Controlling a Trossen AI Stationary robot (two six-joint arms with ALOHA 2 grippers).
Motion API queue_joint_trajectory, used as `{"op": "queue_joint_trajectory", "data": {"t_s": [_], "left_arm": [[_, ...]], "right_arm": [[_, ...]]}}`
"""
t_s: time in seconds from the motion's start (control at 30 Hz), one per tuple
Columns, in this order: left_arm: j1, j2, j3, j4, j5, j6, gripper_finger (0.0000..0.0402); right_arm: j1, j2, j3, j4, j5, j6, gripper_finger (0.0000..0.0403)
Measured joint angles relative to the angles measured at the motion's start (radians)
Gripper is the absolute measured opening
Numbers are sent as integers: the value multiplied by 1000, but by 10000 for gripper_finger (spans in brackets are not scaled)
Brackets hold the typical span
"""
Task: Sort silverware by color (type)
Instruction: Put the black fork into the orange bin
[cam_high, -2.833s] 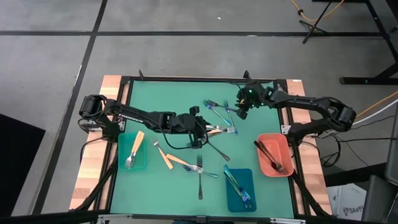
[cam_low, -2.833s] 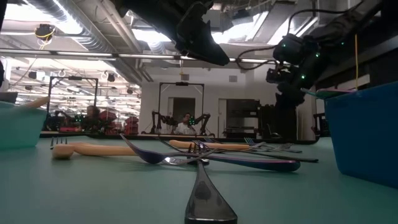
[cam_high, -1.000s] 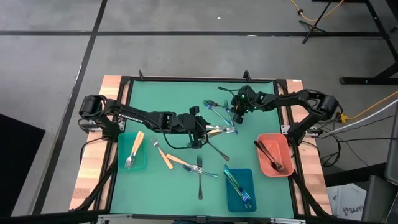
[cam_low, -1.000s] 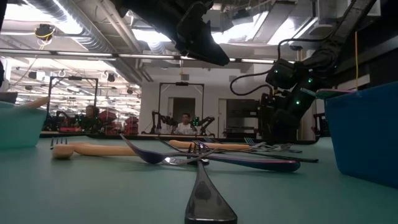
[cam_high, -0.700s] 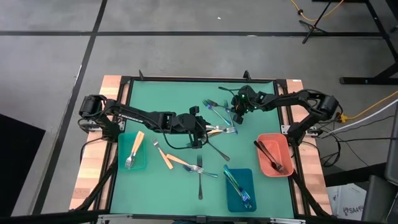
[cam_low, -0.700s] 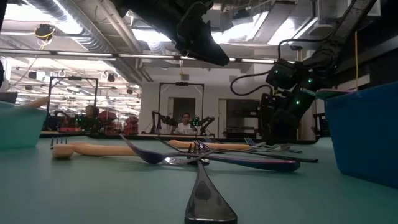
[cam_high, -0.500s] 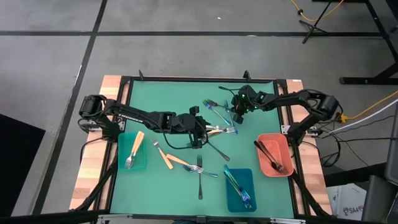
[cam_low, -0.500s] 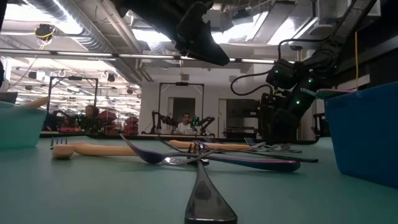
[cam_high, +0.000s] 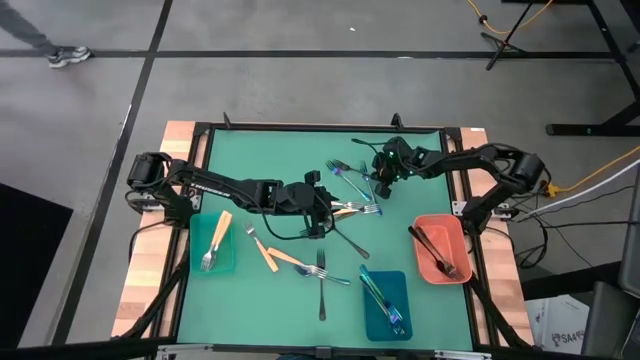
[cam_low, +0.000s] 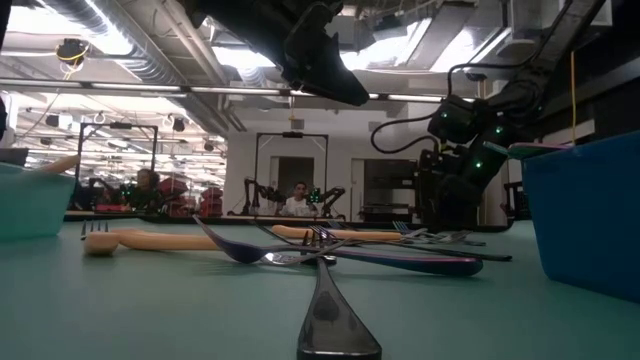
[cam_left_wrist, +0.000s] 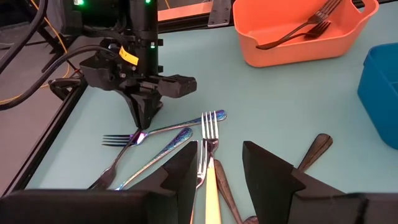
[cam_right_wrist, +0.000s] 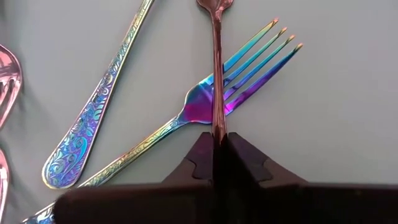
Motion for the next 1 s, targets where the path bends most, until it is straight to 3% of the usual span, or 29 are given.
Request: {"op": "queue_joint_trajectory", "data": {"t_s": [0.47, 0.67, 1.0], "left_arm": [[0, 0, 0, 0, 0, 0, 121], [0, 0, 0, 0, 0, 0, 121], [0, 0, 0, 0, 0, 0, 121]], "right_arm": [[0, 5, -2, 84, 4, -6, 140], [0, 4, -2, 88, 3, -6, 141], [0, 54, 4, 83, -11, -5, 108]]}}
